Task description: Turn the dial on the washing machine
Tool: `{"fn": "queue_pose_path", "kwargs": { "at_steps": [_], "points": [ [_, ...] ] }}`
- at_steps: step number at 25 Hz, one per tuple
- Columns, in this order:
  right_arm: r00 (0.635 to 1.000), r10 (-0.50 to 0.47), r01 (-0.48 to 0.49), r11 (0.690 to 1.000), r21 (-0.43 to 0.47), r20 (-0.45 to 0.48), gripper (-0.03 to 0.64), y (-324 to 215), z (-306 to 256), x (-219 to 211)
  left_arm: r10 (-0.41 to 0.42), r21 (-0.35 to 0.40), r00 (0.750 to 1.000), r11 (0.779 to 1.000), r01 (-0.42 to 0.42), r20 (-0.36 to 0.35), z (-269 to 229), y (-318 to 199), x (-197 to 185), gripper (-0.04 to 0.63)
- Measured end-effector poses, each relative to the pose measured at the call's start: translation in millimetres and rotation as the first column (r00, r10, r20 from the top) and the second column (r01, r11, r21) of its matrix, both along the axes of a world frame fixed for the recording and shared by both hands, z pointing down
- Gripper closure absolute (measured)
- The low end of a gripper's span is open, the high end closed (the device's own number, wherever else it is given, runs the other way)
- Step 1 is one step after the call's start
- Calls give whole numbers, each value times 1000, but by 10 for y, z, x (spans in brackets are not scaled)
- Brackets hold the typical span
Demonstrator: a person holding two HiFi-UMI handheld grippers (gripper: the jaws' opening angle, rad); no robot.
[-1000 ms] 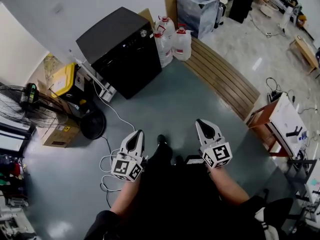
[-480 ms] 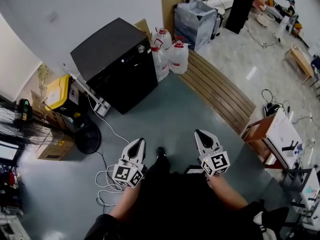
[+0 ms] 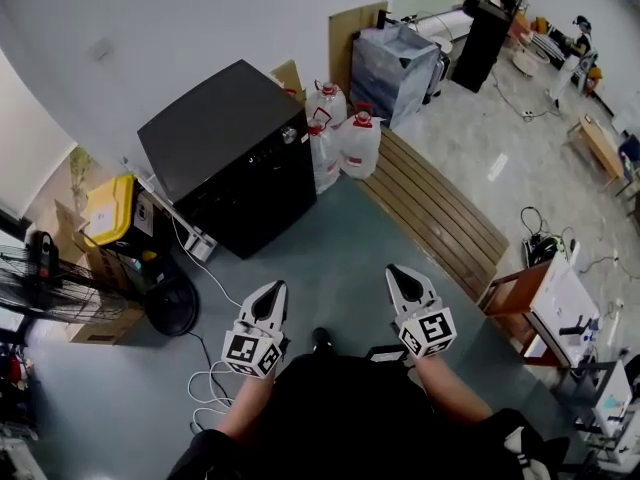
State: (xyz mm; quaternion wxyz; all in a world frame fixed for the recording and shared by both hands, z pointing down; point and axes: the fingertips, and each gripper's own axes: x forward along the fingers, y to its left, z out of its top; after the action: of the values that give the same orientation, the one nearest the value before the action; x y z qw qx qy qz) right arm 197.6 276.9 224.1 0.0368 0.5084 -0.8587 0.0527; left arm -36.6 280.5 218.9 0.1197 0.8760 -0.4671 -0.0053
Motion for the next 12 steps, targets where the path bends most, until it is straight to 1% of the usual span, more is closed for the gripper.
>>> {"fn": "queue_pose_path", "kwargs": {
  "at_steps": [6,9,12],
  "points": [
    [1000,-28,28,1000,8,-8,594,-659,-95,-338,34,-13,999,999,-35,-36,4,-602,-114,580],
    [999,-36,36,999,-2,-16,594,-850,-65,-457,56,-25,997,998,-58,-51,61,-833,-143,580],
    [999,-46,46,998,-31,-17,594,-952,46,-553,45,-47,996,998,-48,-72,174,-1042,-218,580]
  ]
}}
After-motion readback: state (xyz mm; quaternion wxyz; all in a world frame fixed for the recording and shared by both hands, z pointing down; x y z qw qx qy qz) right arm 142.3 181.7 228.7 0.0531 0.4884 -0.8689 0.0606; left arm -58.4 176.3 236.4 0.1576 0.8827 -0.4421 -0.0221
